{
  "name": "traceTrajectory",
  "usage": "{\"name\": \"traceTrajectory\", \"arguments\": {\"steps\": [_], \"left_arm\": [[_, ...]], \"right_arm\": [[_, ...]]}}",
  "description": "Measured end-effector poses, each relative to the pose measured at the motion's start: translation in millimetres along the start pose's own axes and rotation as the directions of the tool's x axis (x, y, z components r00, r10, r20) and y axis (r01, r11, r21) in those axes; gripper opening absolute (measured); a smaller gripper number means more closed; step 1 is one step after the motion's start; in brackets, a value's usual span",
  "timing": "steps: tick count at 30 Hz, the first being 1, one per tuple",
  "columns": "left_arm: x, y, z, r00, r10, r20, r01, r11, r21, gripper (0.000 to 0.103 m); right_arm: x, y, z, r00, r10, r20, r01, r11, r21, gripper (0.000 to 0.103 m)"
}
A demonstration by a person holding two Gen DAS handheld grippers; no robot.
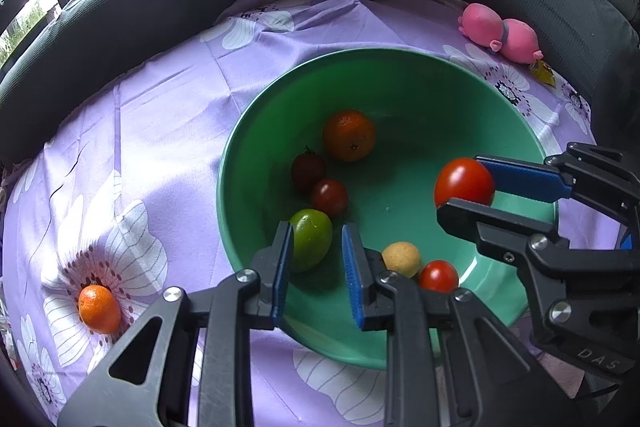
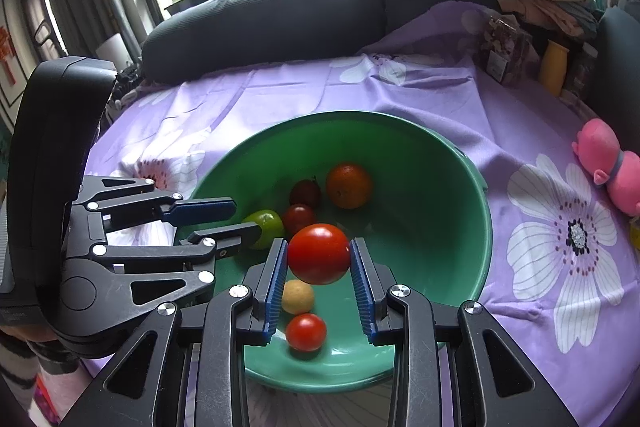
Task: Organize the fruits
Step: 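Open the left tool into the bowl while right tool releases the tomato, then withdraw both tools and move the right tool toward the last mandarin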
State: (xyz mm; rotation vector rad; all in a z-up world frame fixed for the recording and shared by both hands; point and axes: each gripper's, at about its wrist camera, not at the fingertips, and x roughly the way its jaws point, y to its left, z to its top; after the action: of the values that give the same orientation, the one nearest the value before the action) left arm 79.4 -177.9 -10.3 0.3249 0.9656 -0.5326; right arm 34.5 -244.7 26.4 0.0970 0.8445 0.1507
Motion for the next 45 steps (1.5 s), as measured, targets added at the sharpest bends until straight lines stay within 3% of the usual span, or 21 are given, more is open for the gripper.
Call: {"name": "traceTrajectory", "arguments": {"steps": [12,15,17,24,29,33,40,42,45], "left_arm": [[0.6,-2.8,-1.2,1.000,0.009,-0.006,-0.009,1.000,0.015,0.028],[-2.7,-5.5,-1.3,1.000,0.004,0.006,-0.004,1.000,0.019,0.040],[-5.8,-7.5,-1.2,1.000,0.010,0.017,-0.010,1.000,0.020,0.057],[-19.8,-9.6,-4.9,0.999,0.014,0.049,-0.015,1.000,0.016,0.067],[-32.2,-9.8,-9.7,0.997,0.043,0.069,-0.044,0.999,0.012,0.082],[-43.5,-4.3,-16.3,0.995,0.059,0.082,-0.058,0.998,-0.015,0.084],[-68.5,11.6,-39.5,0.991,0.067,0.114,-0.054,0.992,-0.113,0.091],[-74.4,15.7,-46.8,0.989,0.082,0.120,-0.066,0.989,-0.136,0.100],[-82.4,25.5,-59.5,0.990,0.066,0.127,-0.040,0.980,-0.196,0.102]], "right_arm": [[1.1,-10.5,-3.5,1.000,-0.010,-0.021,0.011,0.998,0.054,0.034],[-1.0,-13.4,-3.3,1.000,-0.019,-0.018,0.020,0.998,0.063,0.034],[-3.7,-14.7,-3.6,1.000,-0.023,-0.015,0.024,0.997,0.068,0.034],[-17.4,-16.3,-5.4,0.999,-0.034,0.007,0.034,0.996,0.082,0.037],[-29.0,-14.6,-6.2,0.999,-0.031,0.028,0.029,0.996,0.085,0.045],[-38.7,-12.6,-7.3,0.999,-0.027,0.047,0.023,0.995,0.093,0.049],[-55.3,-5.3,-12.1,0.997,-0.002,0.075,-0.005,0.996,0.088,0.059],[-59.1,-2.6,-14.2,0.997,0.016,0.081,-0.023,0.996,0.085,0.059],[-63.4,1.9,-16.9,0.995,0.046,0.090,-0.053,0.995,0.084,0.060]]}}
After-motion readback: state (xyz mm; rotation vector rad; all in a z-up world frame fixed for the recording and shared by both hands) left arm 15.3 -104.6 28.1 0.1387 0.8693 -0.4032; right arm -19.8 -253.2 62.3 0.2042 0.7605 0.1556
